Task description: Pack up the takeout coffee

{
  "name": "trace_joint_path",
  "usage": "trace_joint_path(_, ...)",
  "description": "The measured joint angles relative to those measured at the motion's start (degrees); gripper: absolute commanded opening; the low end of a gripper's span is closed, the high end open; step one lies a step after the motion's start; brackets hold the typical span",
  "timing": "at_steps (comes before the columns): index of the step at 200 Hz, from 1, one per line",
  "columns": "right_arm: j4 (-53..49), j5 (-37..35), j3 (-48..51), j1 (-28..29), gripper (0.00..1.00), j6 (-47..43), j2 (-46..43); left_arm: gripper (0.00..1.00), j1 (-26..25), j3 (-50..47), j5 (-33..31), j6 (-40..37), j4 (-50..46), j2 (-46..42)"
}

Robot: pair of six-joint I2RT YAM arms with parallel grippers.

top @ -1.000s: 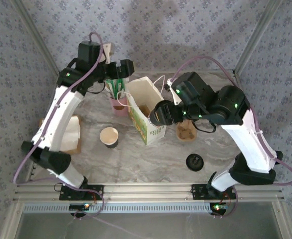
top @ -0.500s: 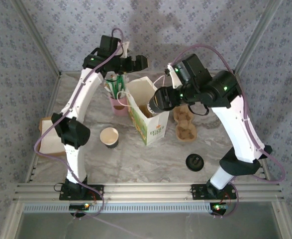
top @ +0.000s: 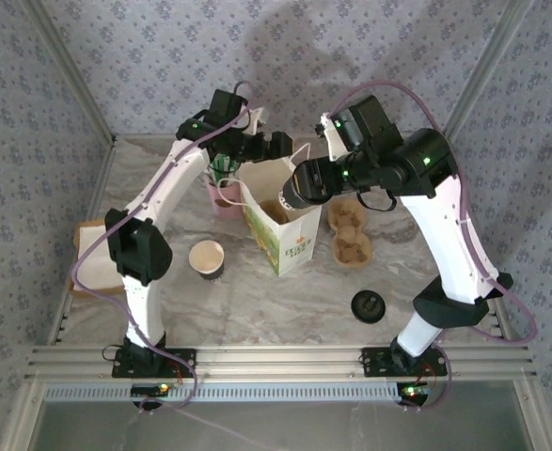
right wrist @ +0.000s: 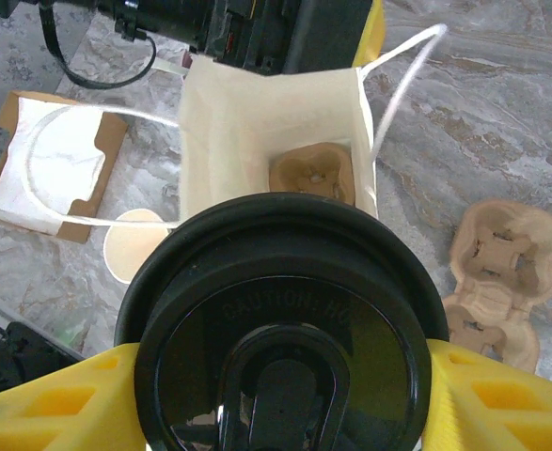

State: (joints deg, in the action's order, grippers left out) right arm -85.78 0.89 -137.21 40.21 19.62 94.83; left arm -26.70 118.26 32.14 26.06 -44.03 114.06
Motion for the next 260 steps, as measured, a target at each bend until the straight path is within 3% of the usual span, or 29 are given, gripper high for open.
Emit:
trace_joint_path(74,-1.8,-1.5,0.0,2.2,0.58,0.0,-2.2,0.99,-3.8,-9.5,0.7,1.7,6.1,-8.6)
trace_joint_path(176,-6.1,-6.4,4.5,9.8,0.58,0.0,-5.6,0.99,-9.6,-18.3,1.0,5.1,12.6,-11.8)
trace_joint_path(260,-6.1,-9.2,4.9,13.6,0.57,-0.6,-3.0,1.0,-4.4,-18.3,-2.4,7.2,13.6,-16.9)
